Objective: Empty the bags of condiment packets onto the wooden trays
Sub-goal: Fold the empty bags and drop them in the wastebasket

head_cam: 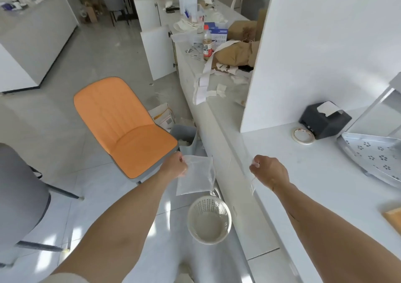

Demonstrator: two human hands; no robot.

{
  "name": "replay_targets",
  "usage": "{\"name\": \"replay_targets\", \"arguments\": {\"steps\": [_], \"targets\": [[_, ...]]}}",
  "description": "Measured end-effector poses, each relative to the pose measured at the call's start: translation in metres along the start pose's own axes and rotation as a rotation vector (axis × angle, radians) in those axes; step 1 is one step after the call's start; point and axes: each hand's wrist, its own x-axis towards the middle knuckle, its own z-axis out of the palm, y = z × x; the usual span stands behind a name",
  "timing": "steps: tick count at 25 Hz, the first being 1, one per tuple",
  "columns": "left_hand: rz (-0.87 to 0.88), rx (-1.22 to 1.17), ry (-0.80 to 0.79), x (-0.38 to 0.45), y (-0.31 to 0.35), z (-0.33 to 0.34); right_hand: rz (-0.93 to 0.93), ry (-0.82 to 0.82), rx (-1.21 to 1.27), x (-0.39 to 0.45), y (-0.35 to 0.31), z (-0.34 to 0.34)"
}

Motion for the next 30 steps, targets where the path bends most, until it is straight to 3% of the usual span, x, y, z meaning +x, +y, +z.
{"name": "replay_targets", "arguments": {"steps": [6, 13, 21, 30], "targets": [[-0.06, -0.028, -0.001, 0.017, -0.077, -0.014, -0.064, -0.031, -0.111, -0.001, -0.065, 0.053], [-0.13, 0.018, -0.06, 0.023, -0.121, 0.013, -0.072, -0.137, -0.173, 0.003, -0.076, 0.111], [-0.221, 0.033, -0.167, 0.064, -0.167, 0.093, 0.035, -0.272, -0.168, 0.034, -0.028, 0.206], [-0.377, -0.029, -0.283, 0.159, -0.247, 0.242, 0.175, -0.444, -0.129, 0.107, 0.049, 0.369]]}}
